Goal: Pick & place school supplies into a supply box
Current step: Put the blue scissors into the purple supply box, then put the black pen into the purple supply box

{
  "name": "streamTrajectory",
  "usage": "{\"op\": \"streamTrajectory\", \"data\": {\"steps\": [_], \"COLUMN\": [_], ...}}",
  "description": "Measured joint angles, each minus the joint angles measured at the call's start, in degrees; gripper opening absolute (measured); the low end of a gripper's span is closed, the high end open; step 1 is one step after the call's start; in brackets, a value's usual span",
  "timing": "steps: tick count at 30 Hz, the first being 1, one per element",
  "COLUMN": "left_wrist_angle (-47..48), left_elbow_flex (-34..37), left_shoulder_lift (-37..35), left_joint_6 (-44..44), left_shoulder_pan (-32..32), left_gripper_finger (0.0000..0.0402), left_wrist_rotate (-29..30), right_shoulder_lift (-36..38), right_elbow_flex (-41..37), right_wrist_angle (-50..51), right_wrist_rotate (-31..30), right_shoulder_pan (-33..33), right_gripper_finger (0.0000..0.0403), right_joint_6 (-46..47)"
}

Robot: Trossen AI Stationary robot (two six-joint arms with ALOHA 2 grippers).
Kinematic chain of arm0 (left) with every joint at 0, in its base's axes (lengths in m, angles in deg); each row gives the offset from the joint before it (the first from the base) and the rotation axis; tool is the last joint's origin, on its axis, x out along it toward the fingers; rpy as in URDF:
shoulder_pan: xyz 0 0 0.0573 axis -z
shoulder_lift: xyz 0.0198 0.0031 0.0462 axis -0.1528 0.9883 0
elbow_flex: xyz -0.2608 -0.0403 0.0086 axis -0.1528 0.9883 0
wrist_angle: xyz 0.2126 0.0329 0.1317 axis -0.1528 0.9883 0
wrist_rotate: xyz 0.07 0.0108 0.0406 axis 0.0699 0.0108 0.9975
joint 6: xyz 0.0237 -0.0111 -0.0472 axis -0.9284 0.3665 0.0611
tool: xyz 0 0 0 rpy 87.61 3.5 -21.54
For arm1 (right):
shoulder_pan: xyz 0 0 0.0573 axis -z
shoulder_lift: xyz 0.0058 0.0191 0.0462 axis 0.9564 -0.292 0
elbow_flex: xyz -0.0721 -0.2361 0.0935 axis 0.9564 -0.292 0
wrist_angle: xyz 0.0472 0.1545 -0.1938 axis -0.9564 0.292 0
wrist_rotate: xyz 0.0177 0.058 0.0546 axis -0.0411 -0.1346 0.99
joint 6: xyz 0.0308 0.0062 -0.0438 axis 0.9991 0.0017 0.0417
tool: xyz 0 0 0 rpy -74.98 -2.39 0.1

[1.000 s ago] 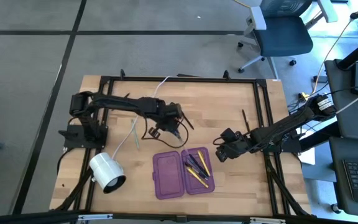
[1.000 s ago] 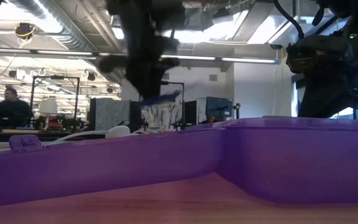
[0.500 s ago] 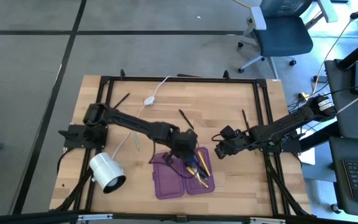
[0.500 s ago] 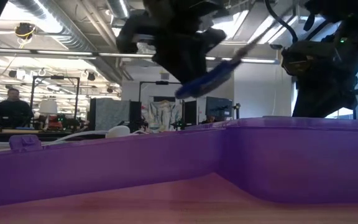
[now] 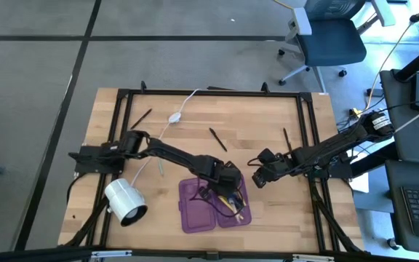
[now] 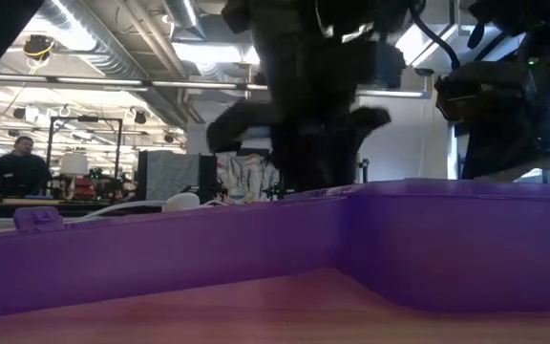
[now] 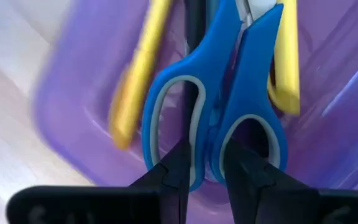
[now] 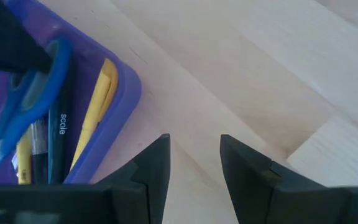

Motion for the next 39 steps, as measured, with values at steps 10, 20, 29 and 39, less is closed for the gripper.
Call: {"op": "streamTrajectory", "data": {"steps": [10,20,29,39], "left_wrist_angle": [2.2,3.1,5.6,-2.2], "left_elbow_flex": [-0.2,-0.1,-0.1,11.9], "left_shoulder_lift": [0.7,-1.1,-8.8,-27.2], "left_joint_6": [2.9,2.3,5.1,13.0], "left_shoulder_pan": [-0.1,-0.1,-2.8,-14.6], "left_gripper_finger": [0.0098,0.0144,0.0164,0.0147], "left_wrist_rotate": [0.9,0.4,-2.3,-17.2], "right_shoulder_lift": [0.0,0.0,0.9,0.9], "right_elbow_flex": [0.0,0.7,9.6,13.2], "right_wrist_angle": [0.5,0.7,23.2,46.9], "right_wrist_rotate": [1.4,1.5,-3.4,-1.6], "right_shoulder_pan": [0.0,0.0,0.0,2.0], "right_gripper_finger": [0.0143,0.0143,0.0143,0.0143], "right_joint_6": [-0.1,0.0,6.2,19.7]}}
